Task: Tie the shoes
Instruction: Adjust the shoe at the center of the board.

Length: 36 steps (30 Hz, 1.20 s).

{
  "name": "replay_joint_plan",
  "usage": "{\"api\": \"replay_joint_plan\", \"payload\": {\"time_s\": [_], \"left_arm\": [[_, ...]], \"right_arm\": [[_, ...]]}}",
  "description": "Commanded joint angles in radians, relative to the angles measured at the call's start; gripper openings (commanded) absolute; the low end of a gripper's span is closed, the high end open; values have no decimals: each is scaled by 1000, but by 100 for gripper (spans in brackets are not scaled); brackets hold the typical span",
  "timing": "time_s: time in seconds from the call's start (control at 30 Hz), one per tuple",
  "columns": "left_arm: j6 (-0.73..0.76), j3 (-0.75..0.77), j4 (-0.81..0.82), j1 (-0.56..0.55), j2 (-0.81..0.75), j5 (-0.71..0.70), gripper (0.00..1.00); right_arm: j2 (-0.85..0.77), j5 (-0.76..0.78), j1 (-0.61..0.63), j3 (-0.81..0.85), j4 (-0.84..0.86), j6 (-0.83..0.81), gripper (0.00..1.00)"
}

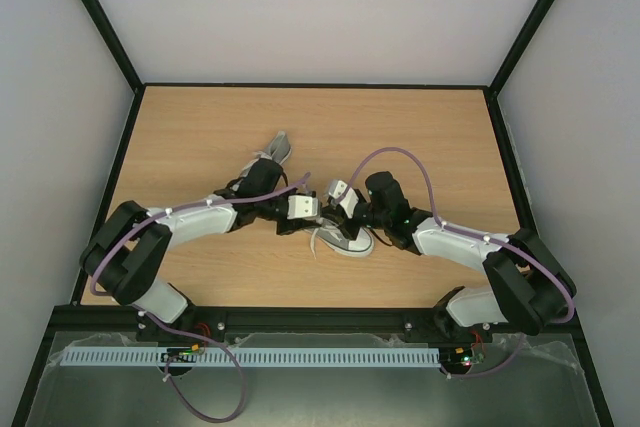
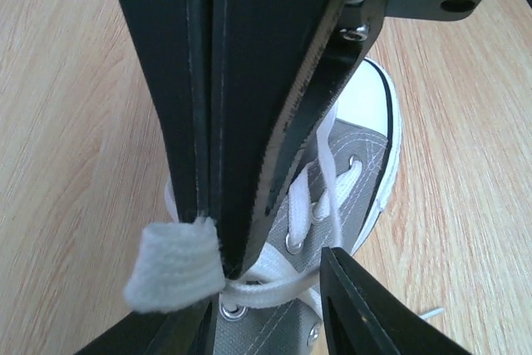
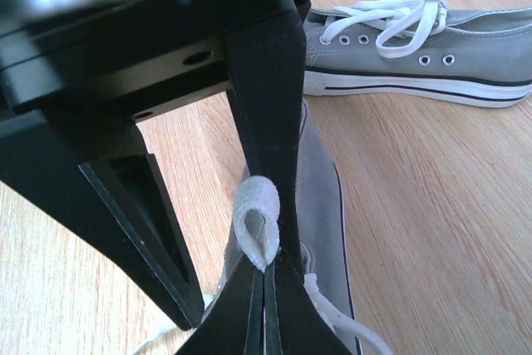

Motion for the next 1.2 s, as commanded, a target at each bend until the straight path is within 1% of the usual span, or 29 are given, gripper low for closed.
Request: {"api": "replay_joint_plan", "payload": {"time_s": [0.0,0.13,0.27,0.3,0.33,0.37,0.47,0.5,0.53,0.57,0.6,0.63,0.7,0.73,0.8,0.87,0.93,1.03,1.1,1.17], "left_arm": [[-29,-15,67,-10,1,-14,36],[-75,-23,135,-19,3,-51,33],[-68,-38,156,-34,8,-57,32],[-66,-43,159,-37,7,-58,31],[-65,-48,165,-40,5,-59,27],[-64,-52,170,-42,4,-62,20],[-50,-56,162,-43,0,-70,5],[-40,-57,156,-43,-2,-77,3],[-33,-57,150,-43,-3,-85,2],[-29,-56,148,-43,-6,-96,2],[-26,-58,144,-43,-8,-105,2],[-26,-59,142,-41,-13,-114,2],[-29,-58,141,-39,-21,-122,2],[-32,-59,143,-38,-26,-122,2],[-44,-58,146,-37,-34,-122,2],[-45,-59,145,-37,-39,-122,2],[-41,-61,144,-36,-46,-125,2],[-31,-63,140,-33,-54,-131,2],[-28,-64,141,-33,-59,-136,2],[-30,-66,142,-34,-64,-138,3]], "right_arm": [[-14,-32,9,31,34,13,1],[-15,-34,14,29,34,21,1],[-23,-36,16,26,45,32,1],[-23,-36,16,26,44,32,1],[-22,-33,17,26,43,31,1],[-22,-33,17,27,41,30,1],[-22,-25,17,32,32,37,2],[-24,-15,17,34,30,46,5],[-29,3,17,38,28,60,13],[-35,37,17,46,15,84,23],[-41,71,16,60,-8,113,35],[-48,103,12,76,-44,142,42],[-72,146,-2,113,-138,197,50],[-85,172,-10,127,-185,236,51],[-120,211,-31,143,-277,344,53],[-159,262,-58,135,-356,466,56],[-179,326,-84,128,-446,547,57],[-153,472,-89,115,-562,614,50],[-106,496,-88,98,-593,641,46],[-53,477,-89,96,-611,657,43]]}}
